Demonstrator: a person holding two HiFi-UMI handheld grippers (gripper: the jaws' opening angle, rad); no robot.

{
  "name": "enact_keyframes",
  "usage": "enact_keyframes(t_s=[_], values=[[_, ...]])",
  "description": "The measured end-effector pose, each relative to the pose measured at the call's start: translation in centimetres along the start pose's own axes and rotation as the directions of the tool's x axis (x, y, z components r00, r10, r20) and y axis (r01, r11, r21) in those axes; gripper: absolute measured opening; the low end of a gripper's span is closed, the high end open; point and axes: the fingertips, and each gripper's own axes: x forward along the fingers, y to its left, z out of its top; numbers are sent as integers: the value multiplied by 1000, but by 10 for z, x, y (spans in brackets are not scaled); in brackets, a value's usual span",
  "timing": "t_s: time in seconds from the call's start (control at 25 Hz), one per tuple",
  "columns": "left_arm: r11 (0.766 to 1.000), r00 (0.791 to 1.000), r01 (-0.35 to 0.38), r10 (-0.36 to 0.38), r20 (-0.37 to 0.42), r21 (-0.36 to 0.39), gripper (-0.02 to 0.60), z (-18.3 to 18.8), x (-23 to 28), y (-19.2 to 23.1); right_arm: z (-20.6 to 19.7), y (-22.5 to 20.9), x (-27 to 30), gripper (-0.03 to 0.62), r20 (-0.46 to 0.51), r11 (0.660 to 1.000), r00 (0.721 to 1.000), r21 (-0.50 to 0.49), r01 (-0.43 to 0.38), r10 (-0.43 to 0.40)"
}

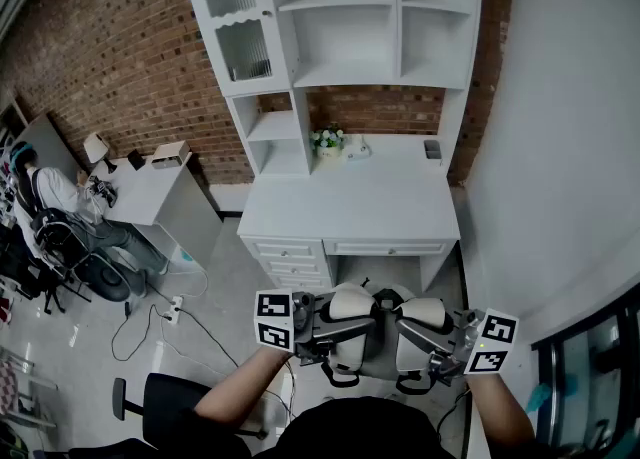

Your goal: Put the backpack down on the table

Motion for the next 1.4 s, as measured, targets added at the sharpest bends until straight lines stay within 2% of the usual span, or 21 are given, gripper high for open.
enact_keyframes(t_s=[0.48, 0.92, 1.4], values=[[999, 999, -36, 36, -1, 20, 61, 5, 5, -7, 7, 7, -2, 48, -6, 999, 999, 8, -48, 48], [995, 996, -85, 85, 14, 42, 61, 0, 32, -8, 15, 5, -28, 48, -10, 997, 996, -2, -84, 84], [992, 991, -128, 127, 38, 3, 61, -9, 70, 8, 23, -6, -65, 48, -31, 990, 989, -4, -143, 143]])
